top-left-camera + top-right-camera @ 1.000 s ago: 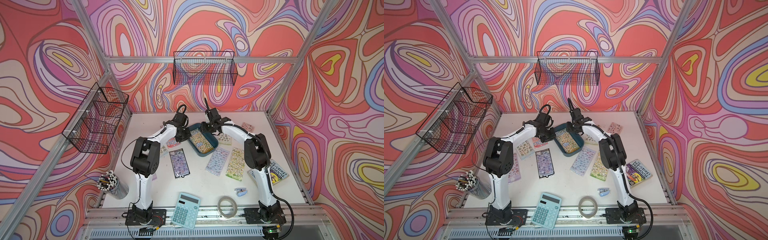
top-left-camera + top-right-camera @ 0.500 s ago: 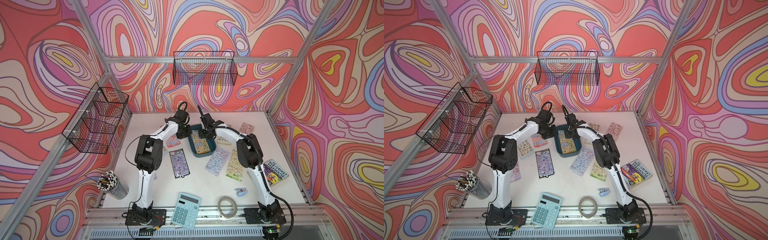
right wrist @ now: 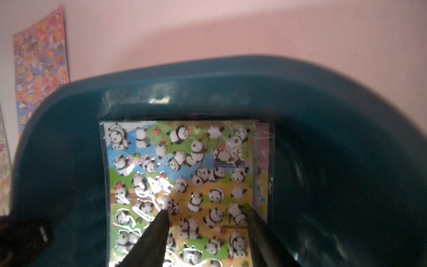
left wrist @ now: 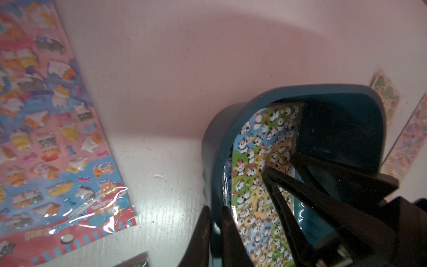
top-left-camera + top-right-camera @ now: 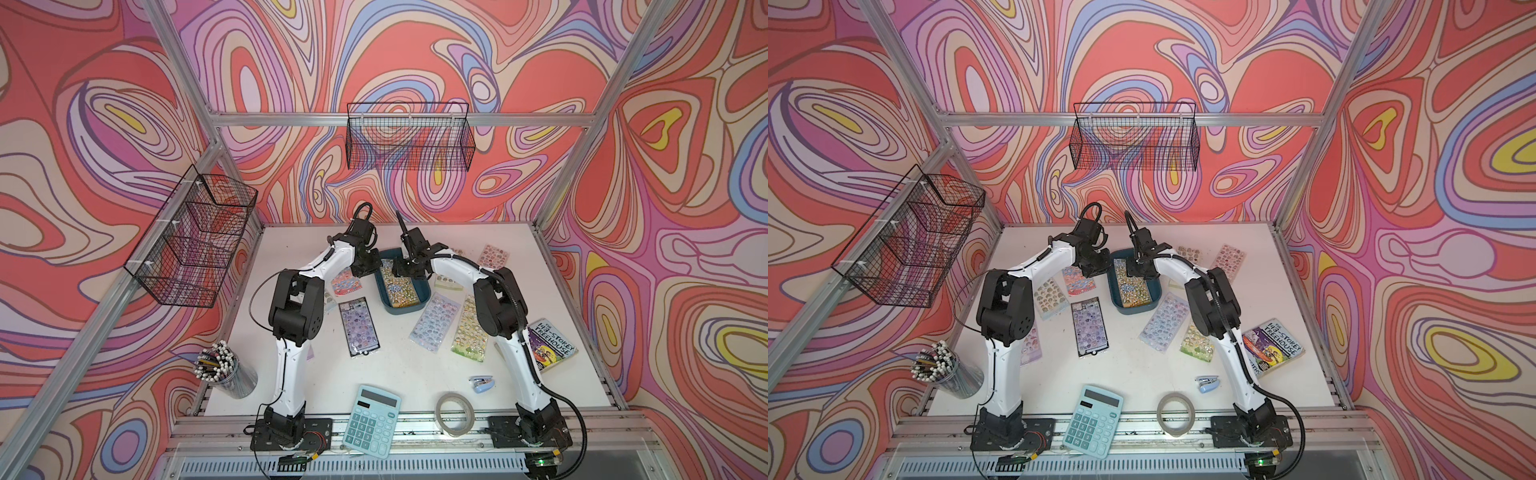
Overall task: Take the stickers out of the storage box
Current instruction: Pick up the sticker from the storage box.
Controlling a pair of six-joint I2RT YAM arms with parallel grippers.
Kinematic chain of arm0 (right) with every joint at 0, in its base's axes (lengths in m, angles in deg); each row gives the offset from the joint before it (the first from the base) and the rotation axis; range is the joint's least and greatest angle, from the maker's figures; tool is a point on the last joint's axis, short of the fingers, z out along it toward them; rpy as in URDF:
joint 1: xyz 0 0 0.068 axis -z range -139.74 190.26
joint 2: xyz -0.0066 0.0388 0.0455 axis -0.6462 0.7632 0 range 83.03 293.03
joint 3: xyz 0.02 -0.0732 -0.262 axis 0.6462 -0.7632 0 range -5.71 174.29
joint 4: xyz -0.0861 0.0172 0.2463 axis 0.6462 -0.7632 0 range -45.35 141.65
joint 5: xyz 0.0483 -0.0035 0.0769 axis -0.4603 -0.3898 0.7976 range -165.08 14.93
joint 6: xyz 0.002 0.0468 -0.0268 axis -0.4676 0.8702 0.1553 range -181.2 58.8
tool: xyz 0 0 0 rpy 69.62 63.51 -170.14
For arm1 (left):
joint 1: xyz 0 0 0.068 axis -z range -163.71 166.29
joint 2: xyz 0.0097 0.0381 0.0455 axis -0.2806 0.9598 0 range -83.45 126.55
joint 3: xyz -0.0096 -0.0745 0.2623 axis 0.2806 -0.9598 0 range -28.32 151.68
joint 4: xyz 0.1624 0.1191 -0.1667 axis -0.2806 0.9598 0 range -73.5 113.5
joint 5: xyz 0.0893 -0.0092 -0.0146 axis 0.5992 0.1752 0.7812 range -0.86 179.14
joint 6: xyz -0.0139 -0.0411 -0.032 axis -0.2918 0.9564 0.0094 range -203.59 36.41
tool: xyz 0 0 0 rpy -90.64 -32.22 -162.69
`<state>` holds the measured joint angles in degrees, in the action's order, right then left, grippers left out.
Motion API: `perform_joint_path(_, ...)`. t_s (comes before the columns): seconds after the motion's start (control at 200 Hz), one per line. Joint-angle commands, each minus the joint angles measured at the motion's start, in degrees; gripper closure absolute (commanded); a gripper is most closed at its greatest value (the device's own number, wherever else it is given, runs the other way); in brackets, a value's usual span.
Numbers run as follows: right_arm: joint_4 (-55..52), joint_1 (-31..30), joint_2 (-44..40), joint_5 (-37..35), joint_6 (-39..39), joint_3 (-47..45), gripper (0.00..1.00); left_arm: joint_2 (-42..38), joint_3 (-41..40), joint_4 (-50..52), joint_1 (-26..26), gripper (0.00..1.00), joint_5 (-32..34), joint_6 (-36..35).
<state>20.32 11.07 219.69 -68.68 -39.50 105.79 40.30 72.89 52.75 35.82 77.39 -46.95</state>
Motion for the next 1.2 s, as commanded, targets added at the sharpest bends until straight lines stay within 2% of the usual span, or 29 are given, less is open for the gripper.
perform_joint_path(0.0, -3.9, 0.1, -0.2, -3.4, 0.3, -0.7, 0.47, 0.8, 0.1, 1.3, -0.5, 0.87, 1.1, -0.4)
perform_joint_path(0.13, -3.2, -0.3, 0.3, -1.4, 0.4, -1.2, 0.45, 0.8, -0.1, 1.1, -0.5, 0.87, 0.9, -0.2)
perform_joint_path(0.396, 6.8, -0.3, -0.3, 15.4, 6.3, -6.9, 0.42, 1.0, -0.8, 0.7, -0.5, 0.87, 0.6, 0.3)
perform_joint_path(0.671, 10.3, -0.3, -2.1, 21.0, 8.4, -7.9, 0.44, 0.8, -0.7, 0.7, -0.5, 0.86, 0.7, 0.4)
perform_joint_path(0.876, 11.3, -0.2, -2.4, 21.2, 9.5, -9.3, 0.47, -0.4, -1.2, 0.8, -0.5, 0.67, 1.0, 0.6)
perform_joint_path(0.991, 13.6, 0.1, -2.8, 23.1, 10.9, -10.7, 0.48, -1.0, -1.2, 0.8, -0.5, 0.53, 0.8, 0.7)
perform_joint_path(1.036, 15.2, 0.3, -3.0, 24.7, 11.8, -11.4, 0.48, -1.0, -1.3, 0.6, -0.5, 0.54, 0.5, 0.8)
perform_joint_path(1.112, 17.8, 0.5, -3.6, 26.9, 13.6, -12.8, 0.48, -1.0, -1.3, 0.5, -0.5, 0.67, 0.2, 0.9)
perform_joint_path(1.192, 17.9, 0.9, -4.2, 26.7, 13.9, -13.2, 0.48, -0.8, -1.2, 0.6, -0.5, 0.75, 0.4, 0.9)
